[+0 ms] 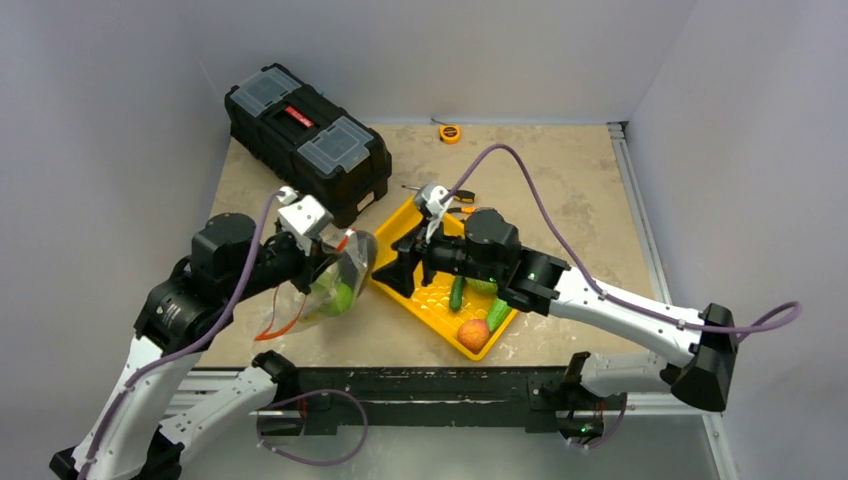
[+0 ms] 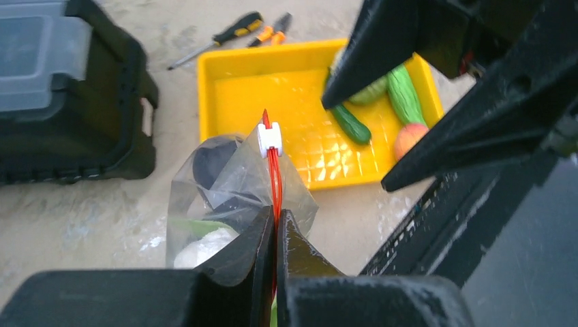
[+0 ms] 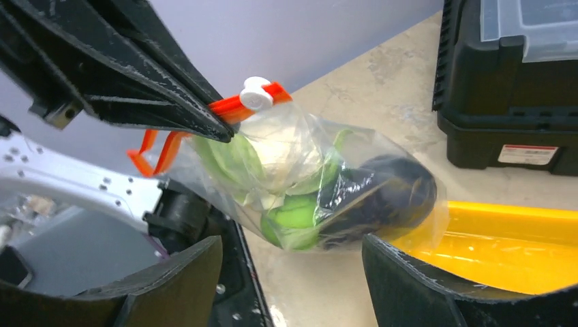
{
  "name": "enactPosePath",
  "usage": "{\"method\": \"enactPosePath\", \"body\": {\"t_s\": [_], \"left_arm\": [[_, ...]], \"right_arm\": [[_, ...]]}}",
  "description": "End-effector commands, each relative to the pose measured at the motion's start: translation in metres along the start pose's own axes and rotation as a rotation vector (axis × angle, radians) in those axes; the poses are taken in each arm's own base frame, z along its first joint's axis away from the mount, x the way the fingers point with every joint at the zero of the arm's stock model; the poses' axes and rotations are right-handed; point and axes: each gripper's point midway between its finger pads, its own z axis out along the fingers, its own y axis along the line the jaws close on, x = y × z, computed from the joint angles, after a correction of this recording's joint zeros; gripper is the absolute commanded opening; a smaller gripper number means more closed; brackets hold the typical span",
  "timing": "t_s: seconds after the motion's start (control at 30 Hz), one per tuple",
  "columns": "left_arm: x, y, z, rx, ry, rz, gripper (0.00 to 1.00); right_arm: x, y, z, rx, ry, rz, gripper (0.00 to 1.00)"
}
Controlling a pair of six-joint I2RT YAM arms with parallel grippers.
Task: Place the food in the zip-top bag and seal the zipper
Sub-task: Zip the zipper food storage bag at the center of the board.
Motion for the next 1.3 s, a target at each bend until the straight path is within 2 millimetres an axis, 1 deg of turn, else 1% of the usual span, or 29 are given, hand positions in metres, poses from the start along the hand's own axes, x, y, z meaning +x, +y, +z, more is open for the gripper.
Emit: {"method": "enactPosePath", "body": {"t_s": [0.0,0.1,0.2,0.3,0.43,0.5,0.6,0.7,0.83,0.93,1.0,1.1,1.17,1.23,1.27], "left_arm": [[0.012,-0.041,0.011,0.295,0.057,0.137,0.0],[0.034,-0.058,0.017,0.419,0.101,0.128,0.0],[0.05,-0.07,0.019,0.504,0.137,0.113,0.0],[0.057,-0.082,0.017,0.582,0.149,0.098,0.0],[0.065,-0.087,0.017,0.621,0.146,0.104,0.0],[0.063,-0.086,0.016,0.612,0.125,0.115,0.0],[0.051,-0.088,0.004,0.604,0.058,0.147,0.0],[0.043,-0.087,-0.012,0.585,0.009,0.193,0.0],[0.043,-0.089,-0.023,0.593,0.005,0.215,0.0],[0.045,-0.089,-0.023,0.591,0.018,0.21,0.0],[0.046,-0.087,-0.022,0.583,0.022,0.211,0.0],[0.045,-0.087,-0.023,0.583,0.023,0.211,0.0],[0.043,-0.086,-0.024,0.576,0.019,0.213,0.0],[0.041,-0.085,-0.025,0.568,0.013,0.221,0.0],[0.04,-0.085,-0.025,0.562,0.01,0.225,0.0]], "right_arm": [[0.003,0.006,-0.016,-0.12,-0.053,-0.179,0.75],[0.015,0.005,-0.022,-0.176,-0.033,-0.217,0.73],[0.022,0.013,-0.026,-0.265,-0.029,-0.236,0.72],[0.028,0.021,-0.028,-0.331,-0.028,-0.262,0.73],[0.037,0.025,-0.025,-0.385,0.007,-0.288,0.71],[0.037,0.027,-0.021,-0.405,0.018,-0.291,0.67],[0.032,0.029,-0.017,-0.42,0.015,-0.291,0.62],[0.025,0.039,-0.017,-0.476,-0.004,-0.291,0.62],[0.023,0.054,-0.013,-0.58,0.012,-0.272,0.61],[0.016,0.066,-0.012,-0.66,0.013,-0.256,0.6],[0.015,0.072,-0.011,-0.701,0.009,-0.25,0.57],[0.017,0.075,-0.009,-0.739,0.014,-0.237,0.47],[0.019,0.077,-0.009,-0.764,0.025,-0.23,0.42],[0.022,0.078,-0.008,-0.778,0.034,-0.222,0.43],[0.023,0.078,-0.008,-0.782,0.039,-0.218,0.46]]}}
